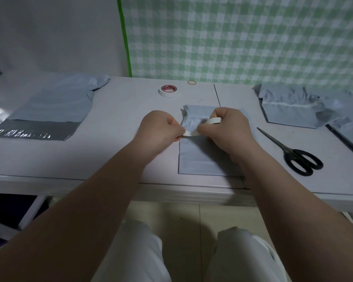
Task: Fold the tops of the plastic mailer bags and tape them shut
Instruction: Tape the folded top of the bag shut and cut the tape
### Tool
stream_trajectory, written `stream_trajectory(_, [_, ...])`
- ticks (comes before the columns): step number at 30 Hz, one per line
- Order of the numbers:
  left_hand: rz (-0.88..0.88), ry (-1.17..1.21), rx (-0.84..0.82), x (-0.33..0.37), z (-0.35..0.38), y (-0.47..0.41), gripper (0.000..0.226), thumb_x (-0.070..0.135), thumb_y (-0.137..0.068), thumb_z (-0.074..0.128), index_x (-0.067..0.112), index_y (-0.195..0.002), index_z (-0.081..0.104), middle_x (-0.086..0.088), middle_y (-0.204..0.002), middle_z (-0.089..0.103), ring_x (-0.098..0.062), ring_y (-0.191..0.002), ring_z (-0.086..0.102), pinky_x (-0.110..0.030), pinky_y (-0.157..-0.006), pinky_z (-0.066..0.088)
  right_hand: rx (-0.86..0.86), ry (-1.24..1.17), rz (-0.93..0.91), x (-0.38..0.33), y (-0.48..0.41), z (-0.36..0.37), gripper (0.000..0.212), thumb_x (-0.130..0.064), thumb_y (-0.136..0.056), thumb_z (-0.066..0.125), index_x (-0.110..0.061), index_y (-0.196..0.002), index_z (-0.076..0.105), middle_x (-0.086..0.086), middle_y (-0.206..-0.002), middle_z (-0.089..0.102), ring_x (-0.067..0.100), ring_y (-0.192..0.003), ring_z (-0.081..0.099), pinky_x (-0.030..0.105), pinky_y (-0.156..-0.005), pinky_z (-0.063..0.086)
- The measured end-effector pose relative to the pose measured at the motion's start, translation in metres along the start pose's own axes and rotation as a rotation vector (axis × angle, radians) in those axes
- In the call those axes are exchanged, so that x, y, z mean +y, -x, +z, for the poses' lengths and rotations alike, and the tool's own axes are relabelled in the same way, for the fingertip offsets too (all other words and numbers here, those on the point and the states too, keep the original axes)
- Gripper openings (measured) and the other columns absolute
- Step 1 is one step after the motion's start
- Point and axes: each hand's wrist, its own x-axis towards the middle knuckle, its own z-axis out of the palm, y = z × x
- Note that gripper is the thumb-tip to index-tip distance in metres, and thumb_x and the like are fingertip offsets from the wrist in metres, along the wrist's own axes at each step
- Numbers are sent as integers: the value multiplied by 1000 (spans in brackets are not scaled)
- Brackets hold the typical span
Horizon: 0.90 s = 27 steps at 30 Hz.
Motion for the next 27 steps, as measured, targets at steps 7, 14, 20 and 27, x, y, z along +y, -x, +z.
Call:
stream_trajectory(7, [138, -216, 30, 2, 0, -5, 22, 16, -76, 66, 6, -56, 68, -17, -65, 67, -21, -57, 54, -31, -59, 41, -3, 114, -35, -2, -4, 3, 32, -18, -68, 76, -20, -55, 46, -5, -54, 46, 9, -52, 42, 23, -46, 30])
stream_trajectory(14, [231, -385, 71, -5, 5, -12, 22, 17, -78, 64, -1, -68, 69, -18, -75, 68, -28, -77, 61, -36, -72, 43, 36, 172, -18, 0, -6, 6, 26, -16, -67, 74, -19, -59, 50, -3, -59, 51, 18, -61, 50, 24, -53, 38])
stream_trajectory(20, [238, -414, 77, -5, 6, -12, 21, 15, -79, 63, -1, -66, 67, -18, -73, 67, -28, -76, 60, -33, -69, 39, 51, 252, -32, -1, -5, 8, 24, -14, -68, 71, -19, -60, 49, -3, -60, 50, 22, -68, 53, 26, -58, 39])
stream_trajectory(27, [257, -463, 145, -7, 13, -8, 27, 15, -80, 58, 13, -55, 52, -10, -68, 63, -23, -72, 56, -28, -66, 36, 63, 364, -45, -4, -4, 11, 15, -12, -70, 66, -15, -64, 52, 1, -64, 51, 26, -72, 54, 26, -59, 35])
